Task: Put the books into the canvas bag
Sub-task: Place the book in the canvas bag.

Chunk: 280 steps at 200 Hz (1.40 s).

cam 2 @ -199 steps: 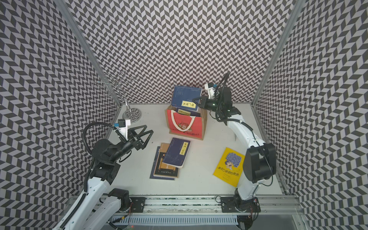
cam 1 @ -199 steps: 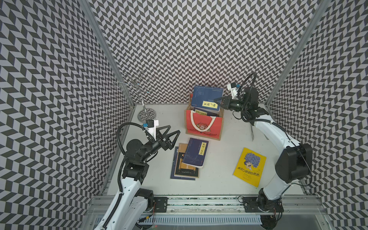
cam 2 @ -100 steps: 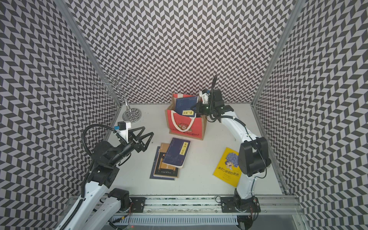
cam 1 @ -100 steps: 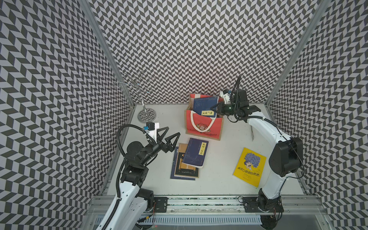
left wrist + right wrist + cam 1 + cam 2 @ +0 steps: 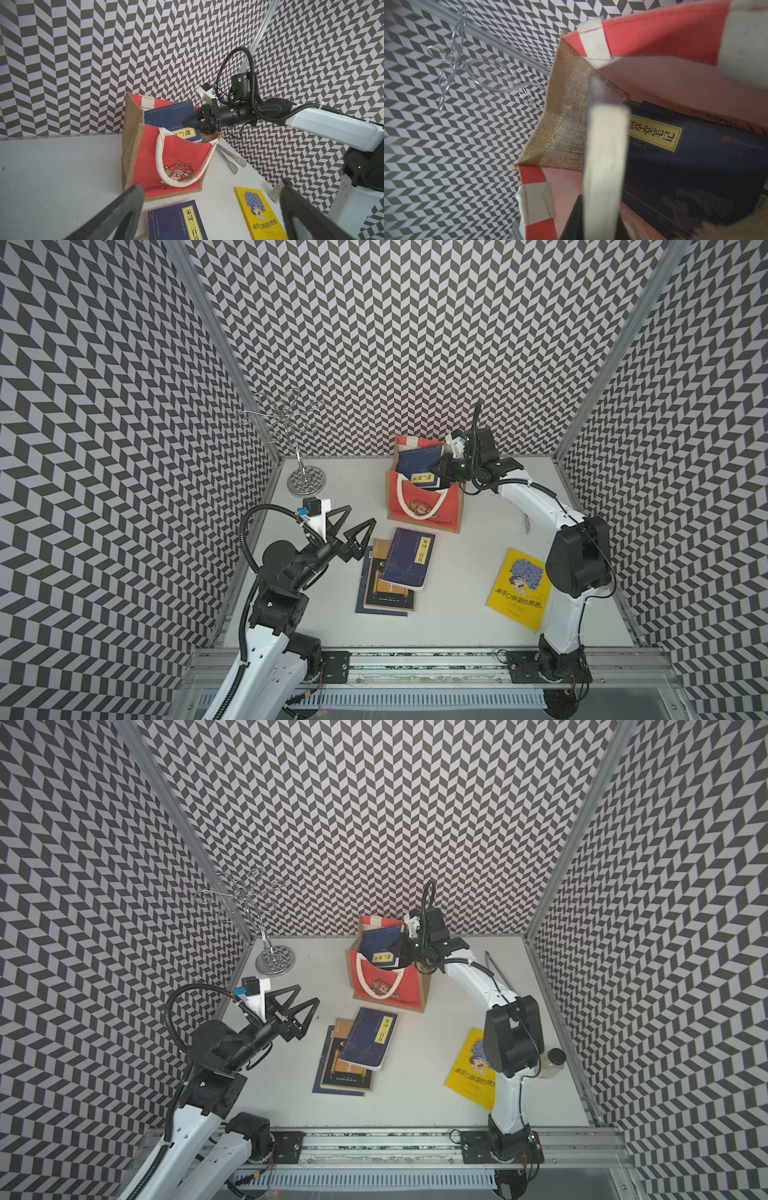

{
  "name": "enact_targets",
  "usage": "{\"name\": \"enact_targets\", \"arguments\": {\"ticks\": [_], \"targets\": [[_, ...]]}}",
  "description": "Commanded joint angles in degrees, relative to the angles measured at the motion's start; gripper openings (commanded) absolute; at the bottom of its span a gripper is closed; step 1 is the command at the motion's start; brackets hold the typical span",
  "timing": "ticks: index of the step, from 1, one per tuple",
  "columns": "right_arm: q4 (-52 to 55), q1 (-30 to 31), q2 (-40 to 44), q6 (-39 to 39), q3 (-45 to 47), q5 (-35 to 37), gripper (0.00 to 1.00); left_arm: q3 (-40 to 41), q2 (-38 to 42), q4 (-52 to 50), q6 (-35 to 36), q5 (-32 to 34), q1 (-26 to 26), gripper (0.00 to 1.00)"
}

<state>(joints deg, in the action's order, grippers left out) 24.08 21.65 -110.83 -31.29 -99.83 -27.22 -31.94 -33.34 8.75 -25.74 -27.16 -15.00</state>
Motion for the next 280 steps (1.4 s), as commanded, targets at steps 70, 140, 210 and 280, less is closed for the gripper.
{"name": "enact_targets", "arguments": {"ticks": [70, 140, 210, 280], "targets": [[4.6, 0.0, -1.3, 4.1, -6.2, 7.9, 0.64, -0.4, 0.3, -0.3, 1.0, 0.6, -0.4, 1.00], [5.9, 0.0, 3.4, 12.2, -7.8, 20.5, 0.92, 0.6, -1.7, 2.5, -1.6, -2.3, -0.4, 1.00], [-2.5, 1.4, 19.1, 15.9, 8.6, 14.9, 0.99, 1.7, -5.8, 2.7, -3.7, -4.2, -0.3, 1.00], [-18.2, 10.7, 45.6, 11.7, 49.2, 9.9, 0.99, 9.8, -13.1, 7.8, -11.4, -6.6, -1.0, 1.00]]}}
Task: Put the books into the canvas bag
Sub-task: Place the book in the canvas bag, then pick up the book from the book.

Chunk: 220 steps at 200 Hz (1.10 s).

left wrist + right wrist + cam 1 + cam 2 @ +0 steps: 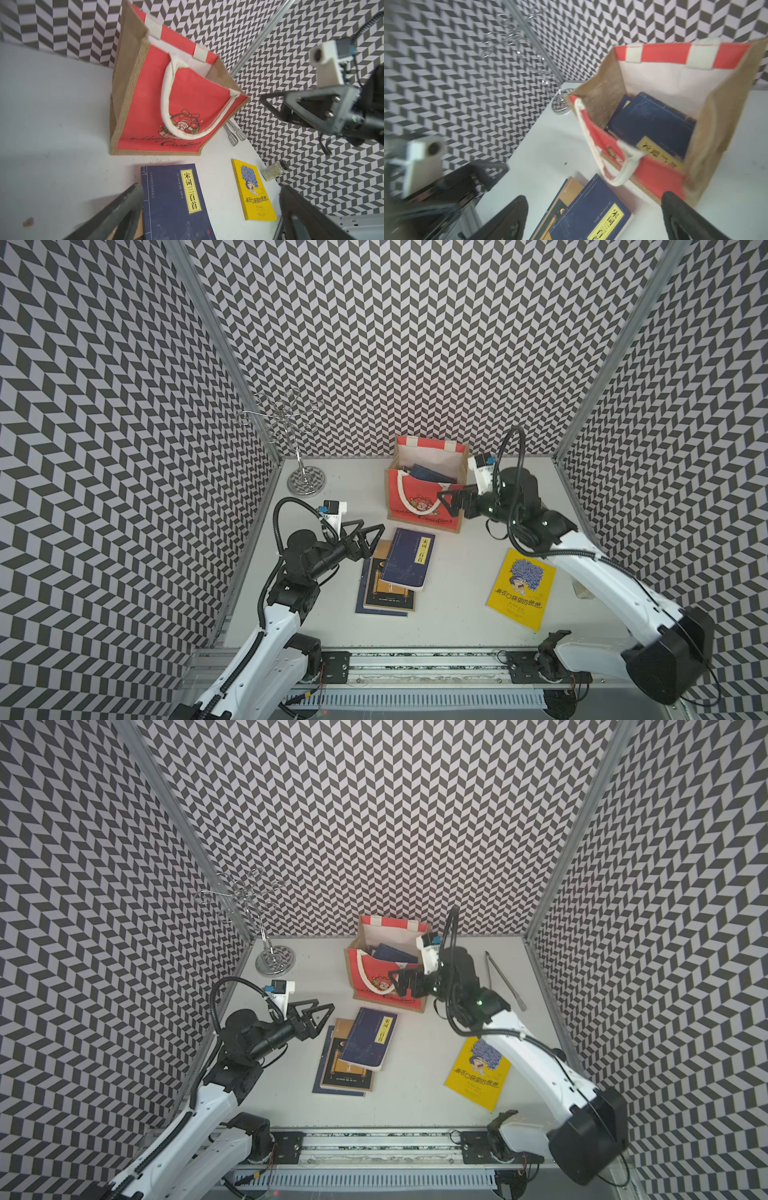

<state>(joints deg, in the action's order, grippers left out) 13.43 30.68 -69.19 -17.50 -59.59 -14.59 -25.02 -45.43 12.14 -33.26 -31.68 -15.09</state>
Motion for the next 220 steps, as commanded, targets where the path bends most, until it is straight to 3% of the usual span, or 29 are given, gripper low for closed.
{"name": "enact_targets", "arguments": {"ticks": [1, 24, 54, 109, 220], "targets": [[-7.8, 1.8, 4.1, -2.2, 9.6, -2.9, 0.99, 3.1, -1.1, 4.5, -3.9, -2.0, -1.1, 1.00], [-12.8, 3.0, 5.5, -5.3, 19.3, -7.7, 0.99, 5.6, -3.3, 5.2, -4.6, -0.7, -2.6, 1.00], [-18.2, 3.1, 1.6, -7.5, 25.2, -12.2, 0.99, 8.0, -6.6, 8.0, -5.7, 0.2, -4.7, 1.00], [-23.1, 3.3, -11.5, -8.3, 26.4, -16.8, 0.99, 8.1, -13.7, 11.4, -6.2, 1.1, -8.6, 1.00], [-37.6, 3.4, -28.9, -12.7, 22.3, -22.5, 1.00, 11.4, -28.2, 25.5, -9.5, -0.6, -11.2, 0.99]]}}
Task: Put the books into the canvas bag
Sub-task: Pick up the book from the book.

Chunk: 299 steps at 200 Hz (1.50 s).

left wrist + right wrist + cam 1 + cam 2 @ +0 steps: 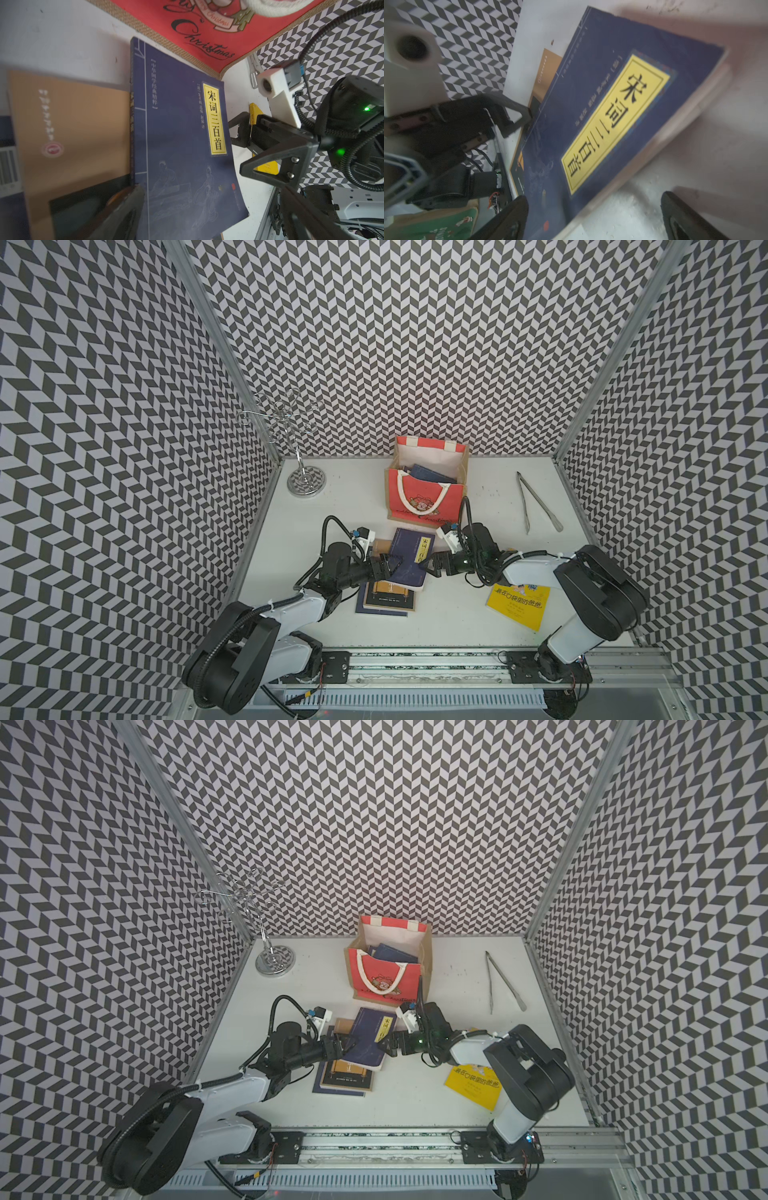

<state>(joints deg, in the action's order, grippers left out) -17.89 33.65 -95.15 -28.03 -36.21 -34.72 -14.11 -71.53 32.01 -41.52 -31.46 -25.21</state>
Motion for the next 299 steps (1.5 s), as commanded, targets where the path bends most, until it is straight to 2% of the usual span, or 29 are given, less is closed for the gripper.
{"name": "enact_targets", "arguments": {"ticks": [1, 38, 66, 127, 167, 189, 226, 235, 260, 282, 299], "targets": [[-6.5, 0.4, -3.1, -2.3, -1.1, -2.4, 0.99, 0.5, -2.2, 5.7, -1.3, -0.8, -1.0, 1.00], [-11.1, 0.4, -5.9, -4.3, -2.3, -4.6, 1.00, 1.4, -5.7, 8.9, -2.6, -1.0, -1.8, 1.00], [-15.0, 0.4, -6.4, -6.0, -2.7, -6.2, 0.92, 1.3, -7.1, 9.8, -3.1, -1.1, -2.5, 1.00], [-18.7, 0.4, -6.9, -8.2, -3.6, -6.4, 0.27, 1.2, -4.0, 6.9, -2.6, 0.0, -2.7, 1.00], [-18.3, 0.3, -7.7, -8.2, -5.1, -6.8, 0.04, -0.3, -0.5, 1.7, -0.5, 0.8, -2.0, 1.00], [-16.6, 0.4, -6.0, -6.2, -5.3, -8.3, 0.00, -1.2, 4.6, -2.2, 0.8, 0.6, -0.2, 1.00], [-5.9, 0.4, 0.7, 3.9, -5.9, -11.7, 0.00, -11.0, 14.5, -23.9, 10.5, 3.3, 4.9, 1.00], [-2.4, 0.4, 2.5, 6.8, -6.1, -12.3, 0.00, -12.4, 15.4, -24.7, 10.4, 2.4, 6.0, 1.00], [8.3, 0.4, 8.2, 14.7, -7.4, -12.7, 0.00, -20.0, 14.3, -33.7, 13.7, -1.0, 8.1, 1.00], [18.6, 0.6, 12.4, 21.6, -9.6, -12.3, 0.00, -28.4, 11.5, -43.2, 22.0, -4.6, 8.1, 1.00], [24.6, 0.6, 13.9, 24.9, -12.2, -10.4, 0.00, -32.6, 9.7, -47.4, 28.3, -10.1, 8.0, 0.99]]}}
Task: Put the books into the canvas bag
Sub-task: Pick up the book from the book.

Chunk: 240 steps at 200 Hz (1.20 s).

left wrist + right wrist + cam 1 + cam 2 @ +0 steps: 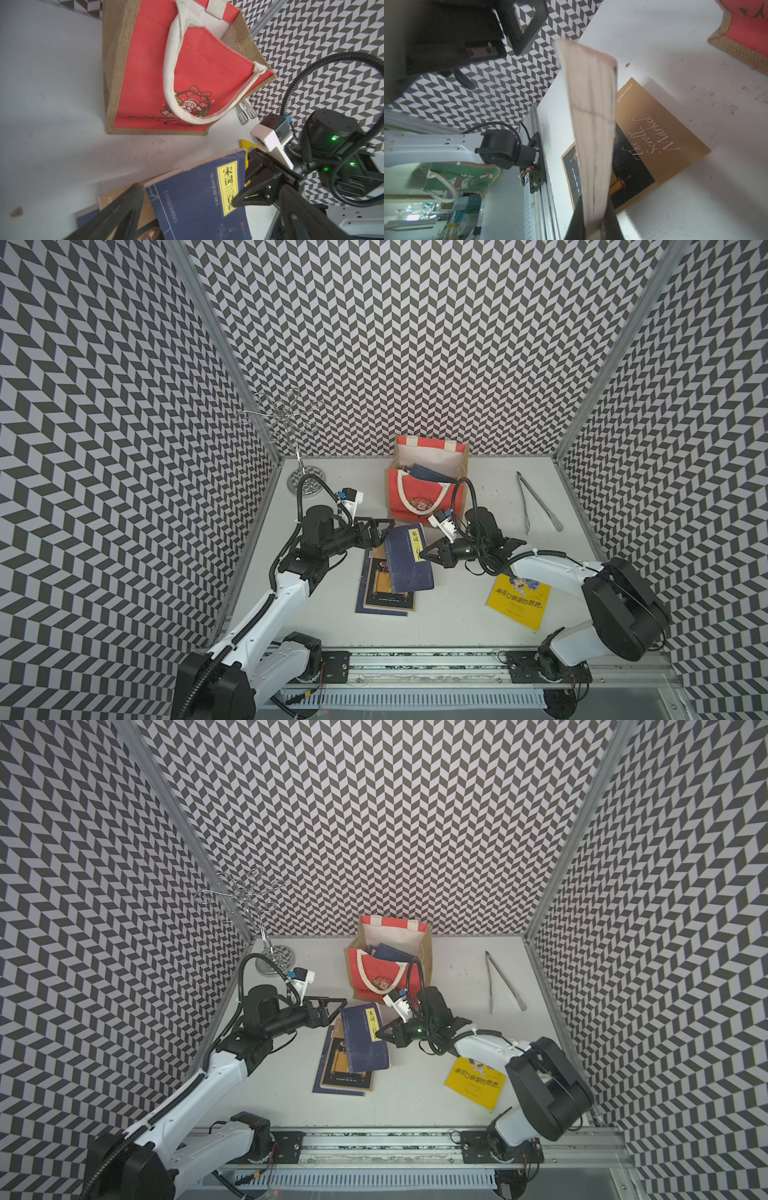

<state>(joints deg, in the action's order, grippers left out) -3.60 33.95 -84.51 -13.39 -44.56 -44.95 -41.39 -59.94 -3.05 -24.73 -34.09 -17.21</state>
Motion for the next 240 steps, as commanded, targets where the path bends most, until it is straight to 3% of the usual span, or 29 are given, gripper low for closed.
{"name": "enact_targets", "arguments": {"ticks": [1, 28, 60, 93, 123, 155, 164, 178, 212, 240], "targets": [[10.6, 0.3, 3.3, 10.5, -4.0, -0.2, 0.00, -5.6, -2.0, -12.6, 11.9, -7.7, 0.0, 0.99], [18.4, 1.0, 3.7, 14.7, -9.0, -3.0, 0.00, -10.1, -4.8, -19.0, 20.4, -10.7, 0.0, 0.95], [27.8, 4.2, 5.1, 18.8, -13.7, -1.1, 0.00, -11.0, -5.9, -19.7, 23.9, -14.4, -1.6, 0.79], [34.0, 5.6, 6.3, 20.2, -17.3, 1.3, 0.00, -11.0, -5.8, -21.1, 27.0, -17.2, -4.6, 0.53], [34.7, 5.7, 7.5, 20.8, -18.6, 1.1, 0.00, -9.9, -3.7, -20.6, 27.3, -19.8, -6.1, 0.42], [34.7, 5.6, 7.8, 21.4, -19.6, 1.7, 0.00, -9.6, -1.8, -20.5, 27.5, -20.6, -6.7, 0.16], [35.1, 5.6, 7.8, 21.9, -20.1, 0.9, 0.00, -9.5, -1.8, -20.4, 27.5, -20.6, -6.9, 0.19], [35.1, 5.6, 8.2, 22.3, -20.6, -0.1, 0.00, -9.6, -2.3, -20.5, 27.5, -21.3, -7.4, 0.42], [35.2, 5.6, 9.4, 22.4, -21.0, 1.1, 0.00, -10.4, -3.5, -21.9, 28.4, -19.6, -9.1, 0.70], [34.9, 5.7, 10.3, 22.8, -20.8, 0.0, 0.00, -10.5, -4.0, -22.0, 28.4, -17.1, -9.3, 0.74]]}}
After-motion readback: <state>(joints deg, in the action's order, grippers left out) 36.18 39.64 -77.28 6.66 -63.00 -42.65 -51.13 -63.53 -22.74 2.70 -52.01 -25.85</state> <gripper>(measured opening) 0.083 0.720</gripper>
